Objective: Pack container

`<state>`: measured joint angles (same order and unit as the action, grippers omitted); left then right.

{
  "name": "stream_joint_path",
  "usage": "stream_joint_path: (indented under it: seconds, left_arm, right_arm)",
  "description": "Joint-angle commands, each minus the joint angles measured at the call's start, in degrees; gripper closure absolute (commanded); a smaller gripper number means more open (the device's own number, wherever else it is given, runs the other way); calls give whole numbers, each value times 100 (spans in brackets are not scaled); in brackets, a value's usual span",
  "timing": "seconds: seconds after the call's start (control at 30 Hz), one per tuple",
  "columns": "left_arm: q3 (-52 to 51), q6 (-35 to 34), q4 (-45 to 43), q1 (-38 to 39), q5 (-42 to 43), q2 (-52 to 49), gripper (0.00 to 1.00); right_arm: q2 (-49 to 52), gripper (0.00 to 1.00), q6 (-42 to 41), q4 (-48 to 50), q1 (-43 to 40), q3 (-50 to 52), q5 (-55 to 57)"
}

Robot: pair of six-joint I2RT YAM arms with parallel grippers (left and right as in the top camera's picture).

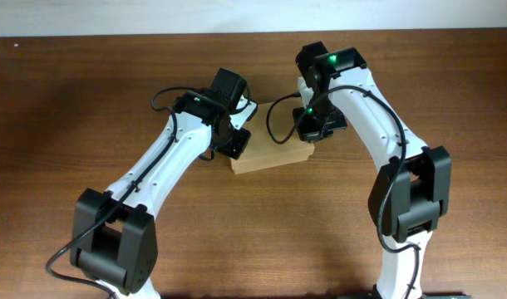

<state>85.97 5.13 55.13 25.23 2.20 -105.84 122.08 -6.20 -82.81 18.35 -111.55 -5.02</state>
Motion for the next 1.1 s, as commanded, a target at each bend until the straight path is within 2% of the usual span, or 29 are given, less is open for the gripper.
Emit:
stream_joint_path:
  seconds: [0.0,0.2,0.33,0.47,0.73,0.8,0.93,0.97,1.0,1.03,1.07]
  left_arm:
    - [229,9,177,11,-330,153,98]
    - [1620,9,688,-146,-837,164,98]
    - [2677,11,780,-483,-1432,164,96]
    - [3250,114,654,-1054,-1707,164,93]
    - [3268,186,483,-2579,-1456,28,92]
    - [3268,184,448,-2800,-1397,-20,87]
    - [3268,179,446,-3040,-1375,-111,66]
    - [3263,181,448,-3067,-1377,-133,55]
    - [3263,186,450,-3067,-1386,-151,29]
    - [3263,186,450,-3067,-1386,-170,1]
    - [3263,186,448,-3067,-1384,-190,1]
  right_arm:
    - [24,96,153,-236,-11,-870,-61]
    - [24,96,138,-879,-271,-2841,199]
    - [24,96,127,-1145,-678,-3711,444]
    - [24,96,129,-1165,-1290,-3943,446]
    - [92,96,127,-1152,-2549,-3799,385]
    - [103,96,129,-1163,-2721,-3718,210]
    - [107,96,131,-1202,-2822,-3604,59]
    - [107,89,129,-1217,-2822,-3598,55]
    - [107,71,129,-1228,-2813,-3598,55]
    - [107,42,131,-1246,-2800,-3598,55]
    - [107,1,129,-1255,-2793,-3598,55]
